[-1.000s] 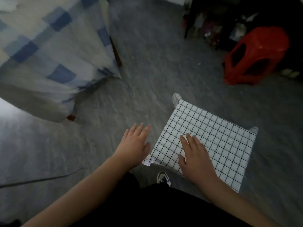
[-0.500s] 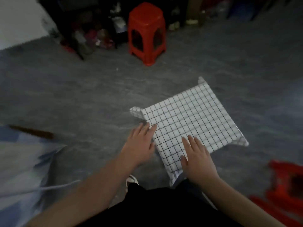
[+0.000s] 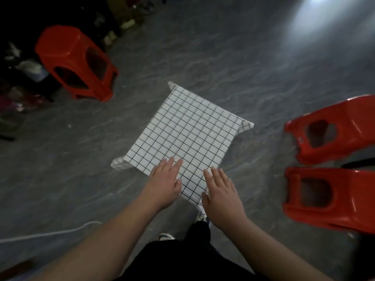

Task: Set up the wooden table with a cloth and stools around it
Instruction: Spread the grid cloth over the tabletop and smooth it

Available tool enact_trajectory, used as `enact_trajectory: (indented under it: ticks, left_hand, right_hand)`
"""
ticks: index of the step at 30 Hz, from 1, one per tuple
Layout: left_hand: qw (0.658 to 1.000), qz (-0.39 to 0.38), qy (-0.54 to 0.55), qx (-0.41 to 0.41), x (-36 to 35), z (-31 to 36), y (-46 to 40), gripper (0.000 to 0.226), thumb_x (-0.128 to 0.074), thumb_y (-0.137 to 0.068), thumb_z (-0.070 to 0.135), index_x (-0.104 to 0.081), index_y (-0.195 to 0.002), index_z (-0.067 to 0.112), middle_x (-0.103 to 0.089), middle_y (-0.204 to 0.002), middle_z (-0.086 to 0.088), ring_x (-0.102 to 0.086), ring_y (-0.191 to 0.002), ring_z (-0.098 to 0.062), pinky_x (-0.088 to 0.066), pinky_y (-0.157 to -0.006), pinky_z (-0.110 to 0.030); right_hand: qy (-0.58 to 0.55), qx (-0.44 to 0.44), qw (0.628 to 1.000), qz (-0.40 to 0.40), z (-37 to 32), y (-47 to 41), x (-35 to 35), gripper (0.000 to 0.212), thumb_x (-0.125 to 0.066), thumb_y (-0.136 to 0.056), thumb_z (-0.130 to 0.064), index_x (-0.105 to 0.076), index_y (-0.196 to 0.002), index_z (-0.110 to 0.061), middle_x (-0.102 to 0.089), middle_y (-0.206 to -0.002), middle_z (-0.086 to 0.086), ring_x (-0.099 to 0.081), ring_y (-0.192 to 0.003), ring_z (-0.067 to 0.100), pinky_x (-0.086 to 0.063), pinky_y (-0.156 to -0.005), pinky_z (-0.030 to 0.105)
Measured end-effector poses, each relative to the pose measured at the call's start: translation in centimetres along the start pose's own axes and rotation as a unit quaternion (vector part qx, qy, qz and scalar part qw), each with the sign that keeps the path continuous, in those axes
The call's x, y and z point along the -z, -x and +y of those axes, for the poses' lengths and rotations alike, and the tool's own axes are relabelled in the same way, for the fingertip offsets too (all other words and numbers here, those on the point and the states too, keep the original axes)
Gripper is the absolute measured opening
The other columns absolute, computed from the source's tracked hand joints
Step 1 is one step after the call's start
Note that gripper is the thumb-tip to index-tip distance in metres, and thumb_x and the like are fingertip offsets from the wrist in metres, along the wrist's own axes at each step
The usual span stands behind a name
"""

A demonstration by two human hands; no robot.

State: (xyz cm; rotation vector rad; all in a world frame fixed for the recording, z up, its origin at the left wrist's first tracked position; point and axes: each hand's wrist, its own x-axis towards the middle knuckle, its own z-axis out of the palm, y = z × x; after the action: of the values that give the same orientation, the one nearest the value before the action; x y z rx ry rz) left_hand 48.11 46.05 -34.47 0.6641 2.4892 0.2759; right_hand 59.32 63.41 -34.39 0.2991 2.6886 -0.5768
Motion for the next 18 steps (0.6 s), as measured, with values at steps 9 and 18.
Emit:
enact_trajectory:
  ticks: [9,18]
  left_hand:
    - [0.997,-0.032,-0.020,-0.066,-1.1,0.2,-4.6,0.065,-0.040,-0.100,0.033,-0.010,-0.157,0.026,-0.010,-0.165,-0.004,-0.005,-0.152,-0.022,-0.013,-0.122,-0.045]
    - [0.978,-0.073,-0.043,-0.189,-7.7,-6.2,-10.7,0.066,-0.042,-0.100,0.031,-0.012,-0.157,0.025,-0.008,-0.165,-0.003,-0.002,-0.152,-0.021,-0.002,-0.122,-0.034]
  right_hand:
    - [-0.038,-0.076,0.996,0.018,2.2,-1.8,-2.0,0.067,-0.037,-0.101,-0.039,-0.007,-0.159,-0.024,-0.003,-0.167,0.001,0.004,-0.154,0.021,-0.010,-0.124,0.045]
    - [-0.089,-0.218,0.970,0.051,0.1,-4.7,-12.1,0.067,-0.039,-0.096,-0.038,-0.019,-0.158,-0.022,-0.015,-0.166,0.003,-0.009,-0.153,0.022,-0.015,-0.124,0.042]
